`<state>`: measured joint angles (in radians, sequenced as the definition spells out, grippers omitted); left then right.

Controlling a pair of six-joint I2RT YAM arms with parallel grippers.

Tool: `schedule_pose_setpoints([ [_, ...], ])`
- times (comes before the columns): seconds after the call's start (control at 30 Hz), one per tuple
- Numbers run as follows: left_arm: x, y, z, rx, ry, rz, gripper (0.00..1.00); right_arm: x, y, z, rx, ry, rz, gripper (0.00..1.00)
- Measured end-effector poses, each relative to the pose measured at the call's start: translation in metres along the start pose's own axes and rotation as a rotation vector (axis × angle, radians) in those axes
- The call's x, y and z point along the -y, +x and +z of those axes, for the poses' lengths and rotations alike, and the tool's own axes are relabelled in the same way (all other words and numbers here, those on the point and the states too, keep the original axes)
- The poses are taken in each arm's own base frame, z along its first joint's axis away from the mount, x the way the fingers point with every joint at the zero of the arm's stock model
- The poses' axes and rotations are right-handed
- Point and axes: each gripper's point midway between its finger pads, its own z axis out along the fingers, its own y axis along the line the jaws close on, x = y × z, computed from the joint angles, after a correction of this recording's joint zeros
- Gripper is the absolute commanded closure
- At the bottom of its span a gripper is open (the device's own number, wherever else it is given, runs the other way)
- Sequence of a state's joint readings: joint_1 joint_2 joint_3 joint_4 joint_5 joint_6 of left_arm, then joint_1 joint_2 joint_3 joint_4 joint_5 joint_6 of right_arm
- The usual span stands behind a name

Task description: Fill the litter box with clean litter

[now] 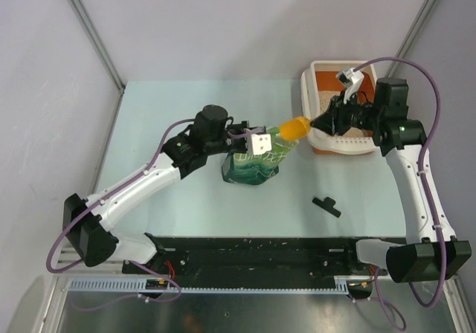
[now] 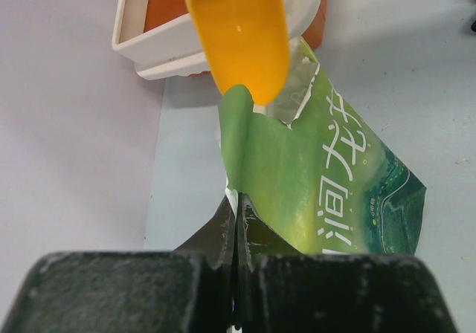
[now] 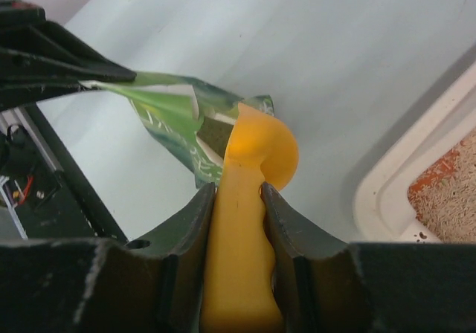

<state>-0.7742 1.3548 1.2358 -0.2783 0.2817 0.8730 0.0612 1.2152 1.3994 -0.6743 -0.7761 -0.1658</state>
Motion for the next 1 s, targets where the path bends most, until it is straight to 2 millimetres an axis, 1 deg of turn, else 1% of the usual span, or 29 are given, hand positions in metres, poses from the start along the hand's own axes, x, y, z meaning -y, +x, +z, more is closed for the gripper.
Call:
schedule_pose_setpoints([
  [0.13, 0.000, 0.001, 0.000, -0.001, -0.001, 0.000, 1.00, -0.003, 0.011, 0.003, -0.054, -0.039, -0.020, 1.00],
  [0.33, 0.001, 0.002, -0.001, -0.001, -0.003, -0.001, 1.00, -0.011, 0.016, 0.005, -0.099, -0.082, -0.109, 1.00],
  [0.43, 0.000, 0.002, -0.002, -0.001, -0.006, 0.000, 1.00, -0.013, 0.010, -0.001, -0.105, -0.079, -0.163, 1.00],
  [0.57, -0.002, 0.003, -0.002, -0.007, -0.012, -0.001, 1.00, -0.016, 0.001, -0.015, -0.115, -0.069, -0.234, 1.00],
  [0.63, -0.002, 0.004, -0.002, -0.008, -0.014, -0.001, 1.00, -0.019, 0.004, -0.019, -0.133, -0.078, -0.254, 1.00],
  [0.7, -0.002, 0.004, -0.002, -0.008, -0.013, -0.002, 1.00, -0.024, 0.012, -0.021, -0.163, -0.098, -0.260, 1.00],
  [0.83, -0.002, 0.003, -0.002, -0.005, -0.011, -0.002, 1.00, -0.033, 0.022, -0.011, -0.188, -0.139, -0.295, 1.00],
  [0.93, -0.002, 0.003, -0.002, -0.006, -0.011, -0.002, 1.00, -0.038, 0.023, 0.001, -0.193, -0.173, -0.317, 1.00],
  [1.0, -0.003, 0.004, -0.003, -0.009, -0.015, -0.002, 1.00, -0.039, 0.029, 0.012, -0.221, -0.199, -0.307, 1.00],
])
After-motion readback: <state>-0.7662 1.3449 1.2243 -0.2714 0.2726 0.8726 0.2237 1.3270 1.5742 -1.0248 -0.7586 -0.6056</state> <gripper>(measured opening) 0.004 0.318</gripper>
